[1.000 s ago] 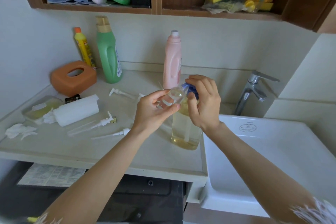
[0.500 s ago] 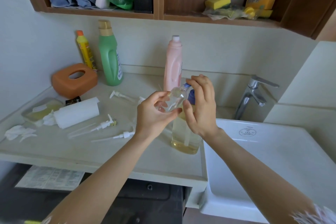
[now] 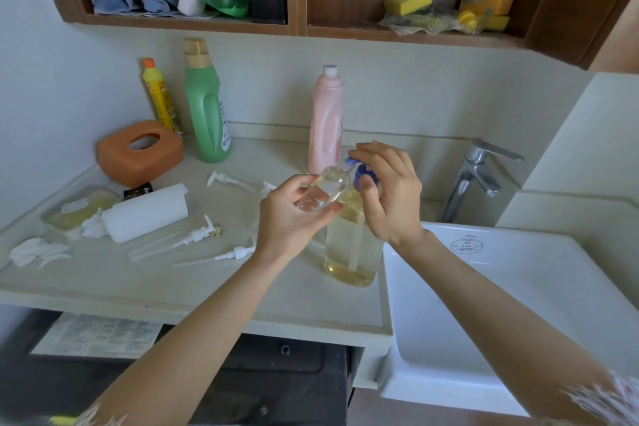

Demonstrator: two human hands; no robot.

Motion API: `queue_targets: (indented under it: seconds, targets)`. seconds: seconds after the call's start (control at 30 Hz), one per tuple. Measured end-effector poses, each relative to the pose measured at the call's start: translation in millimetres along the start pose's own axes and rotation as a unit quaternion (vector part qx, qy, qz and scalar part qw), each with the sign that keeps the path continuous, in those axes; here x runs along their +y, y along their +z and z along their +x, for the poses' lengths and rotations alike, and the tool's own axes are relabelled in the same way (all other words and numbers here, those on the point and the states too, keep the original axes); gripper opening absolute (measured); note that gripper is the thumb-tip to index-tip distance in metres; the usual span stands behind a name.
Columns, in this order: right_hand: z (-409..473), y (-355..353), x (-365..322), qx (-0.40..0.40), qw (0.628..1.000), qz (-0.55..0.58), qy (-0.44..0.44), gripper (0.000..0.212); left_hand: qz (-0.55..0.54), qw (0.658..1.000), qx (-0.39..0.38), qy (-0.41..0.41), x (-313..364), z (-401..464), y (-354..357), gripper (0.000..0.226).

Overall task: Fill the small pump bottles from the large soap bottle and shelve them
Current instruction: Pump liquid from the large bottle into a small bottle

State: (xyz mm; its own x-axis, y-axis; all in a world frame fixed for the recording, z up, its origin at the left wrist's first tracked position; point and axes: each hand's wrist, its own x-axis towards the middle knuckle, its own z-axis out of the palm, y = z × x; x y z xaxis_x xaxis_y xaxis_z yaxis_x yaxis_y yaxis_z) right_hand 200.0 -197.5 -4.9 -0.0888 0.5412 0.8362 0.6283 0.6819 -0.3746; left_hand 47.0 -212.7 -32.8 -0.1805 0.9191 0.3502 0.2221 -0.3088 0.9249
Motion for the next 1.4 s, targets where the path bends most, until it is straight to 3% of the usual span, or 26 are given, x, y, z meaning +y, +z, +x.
queue_targets:
  seconds: [0.33, 0.47, 0.7, 0.97, 1.17, 1.27, 1.4]
  targets:
    - [7.2, -5.6, 2.8, -0.022, 0.999, 0.042, 0.007, 0.04, -0.001, 0.999, 0.027, 0.029, 6.3, -1.4, 8.4, 0.043]
    - [-5.5, 10.6, 9.7, 0.03, 0.997, 0.049, -0.047, 0.039, -0.006, 0.999, 0.031, 0.033, 3.5, -2.2, 11.8, 0.043]
    - [-6.7, 23.5, 15.2, 0.094, 0.995, 0.028, -0.027, 0.036, 0.002, 0.999, 0.036, 0.024, -6.0, -4.7, 14.2, 0.04]
    - [-1.8, 5.8, 3.6, 0.025, 0.999, 0.023, -0.005, 0.037, -0.027, 1.0, 0.011, 0.001, 7.4, -8.1, 12.1, 0.037]
    - [8.1, -9.7, -1.9, -0.028, 0.998, 0.054, 0.024, 0.038, -0.065, 0.995, -0.066, -0.036, 17.3, -2.3, 1.5, 0.041]
    - [10.1, -11.8, -3.8, -0.023, 0.995, 0.084, 0.048, 0.034, -0.077, 0.99, -0.1, -0.061, 23.5, 0.3, -13.4, 0.03]
    - [8.7, -9.5, -7.0, -0.011, 0.993, 0.102, 0.062, 0.031, -0.251, 0.926, -0.226, -0.17, 36.3, 9.0, -36.7, 0.022]
